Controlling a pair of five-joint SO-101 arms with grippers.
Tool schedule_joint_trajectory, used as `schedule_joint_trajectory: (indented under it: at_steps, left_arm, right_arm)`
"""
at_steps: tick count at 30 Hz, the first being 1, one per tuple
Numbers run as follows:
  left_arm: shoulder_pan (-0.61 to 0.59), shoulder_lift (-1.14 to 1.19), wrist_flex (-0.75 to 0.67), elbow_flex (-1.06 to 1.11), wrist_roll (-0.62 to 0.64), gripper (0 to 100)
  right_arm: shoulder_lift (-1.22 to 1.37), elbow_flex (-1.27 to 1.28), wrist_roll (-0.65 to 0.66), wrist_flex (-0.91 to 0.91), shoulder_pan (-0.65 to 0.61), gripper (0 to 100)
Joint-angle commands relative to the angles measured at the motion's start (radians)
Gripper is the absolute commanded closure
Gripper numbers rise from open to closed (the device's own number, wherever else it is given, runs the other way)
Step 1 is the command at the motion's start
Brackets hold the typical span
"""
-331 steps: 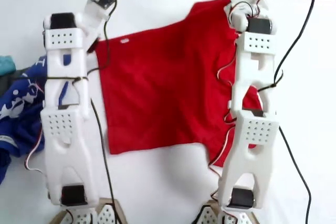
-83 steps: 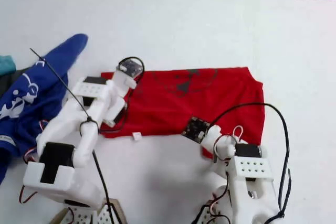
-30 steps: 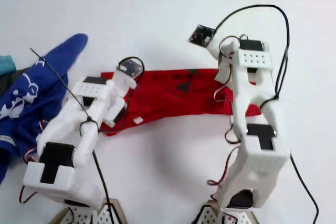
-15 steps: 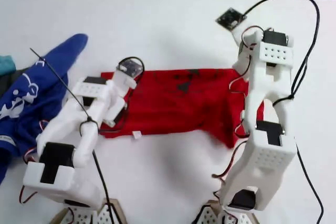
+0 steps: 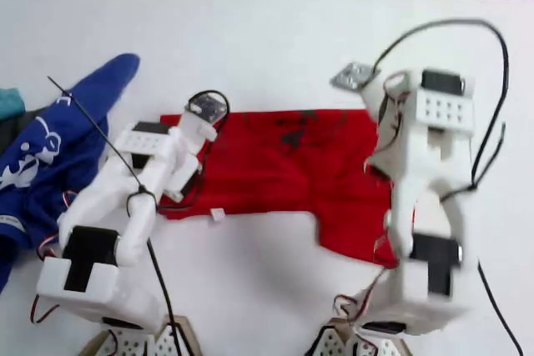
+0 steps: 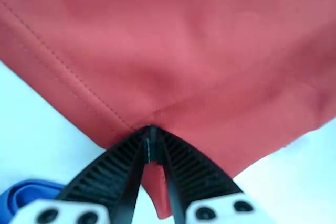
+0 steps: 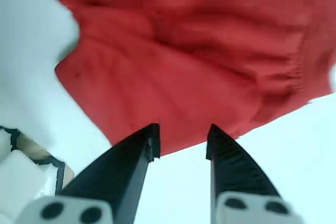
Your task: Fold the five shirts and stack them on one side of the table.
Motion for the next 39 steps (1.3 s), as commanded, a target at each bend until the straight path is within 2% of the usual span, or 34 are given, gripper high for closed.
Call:
schedule_joint_trajectory:
  at_steps: [1, 6, 11, 14, 18, 21, 25, 30, 34, 39]
  left_arm:
    - [-0.008, 0.008, -0.035, -0.019, -0.008, 97]
    - [-0.008, 0.008, -0.035, -0.019, -0.009, 97]
    - [-0.008, 0.008, -0.035, -0.018, -0.009, 97]
    - [-0.008, 0.008, -0.035, -0.018, -0.009, 97]
    - [-0.008, 0.008, -0.035, -0.018, -0.009, 97]
    - [-0.008, 0.008, -0.035, -0.018, -0.009, 97]
    - [-0.008, 0.008, -0.035, -0.018, -0.009, 97]
    - [-0.008, 0.008, -0.035, -0.018, -0.009, 97]
    - [-0.008, 0.008, -0.035, -0.018, -0.009, 97]
    - [-0.008, 0.008, -0.035, -0.018, -0.009, 97]
  right_arm:
    - [-0.277, 0.341, 0.052, -0.111, -0.013, 84.0]
    - [-0.518, 0.753, 0.087, -0.269, -0.122, 84.0]
    - [-0.619, 0.896, 0.034, -0.429, -0.139, 84.0]
    - [-0.647, 0.832, -0.044, -0.521, -0.104, 84.1]
    - [-0.644, 0.684, -0.219, -0.674, -0.070, 84.3]
    - [-0.542, 0.591, -0.229, -0.711, -0.097, 84.3]
    - [-0.260, 0.442, -0.233, -0.688, -0.117, 84.1]
    - [0.050, 0.238, -0.229, -0.547, -0.117, 84.0]
    - [0.165, 0.126, -0.229, -0.470, -0.114, 84.0]
    - [0.246, 0.074, -0.229, -0.466, -0.120, 84.1]
